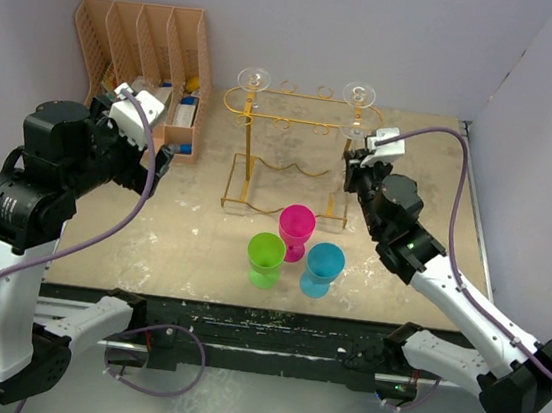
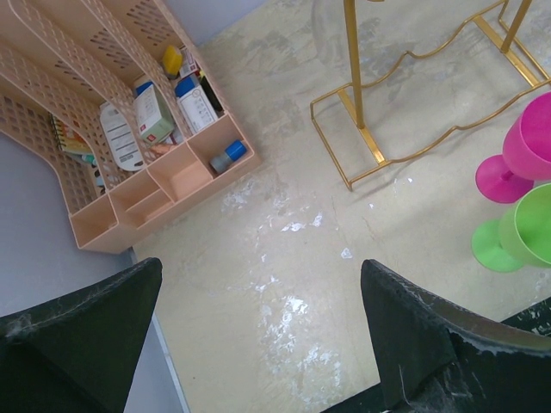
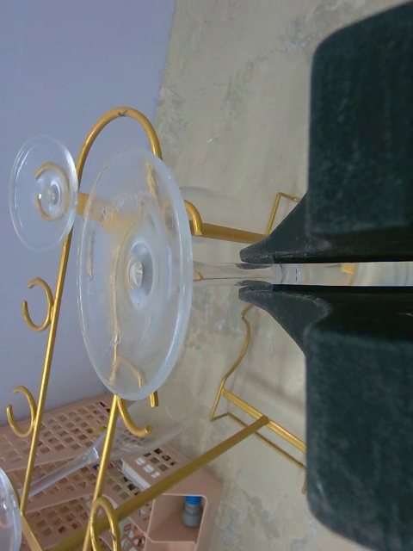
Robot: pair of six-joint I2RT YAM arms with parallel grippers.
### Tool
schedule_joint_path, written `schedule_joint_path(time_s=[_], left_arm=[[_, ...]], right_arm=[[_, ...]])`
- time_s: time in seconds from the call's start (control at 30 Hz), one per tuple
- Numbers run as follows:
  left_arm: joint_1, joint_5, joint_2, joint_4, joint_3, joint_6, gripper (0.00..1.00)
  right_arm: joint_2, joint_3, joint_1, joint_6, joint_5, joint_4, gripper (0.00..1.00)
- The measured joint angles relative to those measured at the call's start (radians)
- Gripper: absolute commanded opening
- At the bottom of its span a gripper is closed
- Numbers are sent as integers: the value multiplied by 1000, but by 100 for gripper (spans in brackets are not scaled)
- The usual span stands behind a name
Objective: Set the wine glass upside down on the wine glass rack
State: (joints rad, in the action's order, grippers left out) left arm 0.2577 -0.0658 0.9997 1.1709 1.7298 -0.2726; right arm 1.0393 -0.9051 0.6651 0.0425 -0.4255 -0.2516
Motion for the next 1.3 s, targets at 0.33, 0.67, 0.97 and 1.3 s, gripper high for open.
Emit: schedule_joint_path(time_s=[0.33,0.67,0.97,1.3], left_arm=[[0,11,2,0,0,0,100],[0,12,2,-1,0,0,100],[0,11,1,-2,-11,0,100],[0,-10,-2,2,-29,-4,100]], right_arm=[[16,0,-23,14,-34,-2,0],[62,0,-26,31,-27,-2,0],[106,-16,-29,52,-36,-7,27],[31,-11,-31,89,-27,-22,65]])
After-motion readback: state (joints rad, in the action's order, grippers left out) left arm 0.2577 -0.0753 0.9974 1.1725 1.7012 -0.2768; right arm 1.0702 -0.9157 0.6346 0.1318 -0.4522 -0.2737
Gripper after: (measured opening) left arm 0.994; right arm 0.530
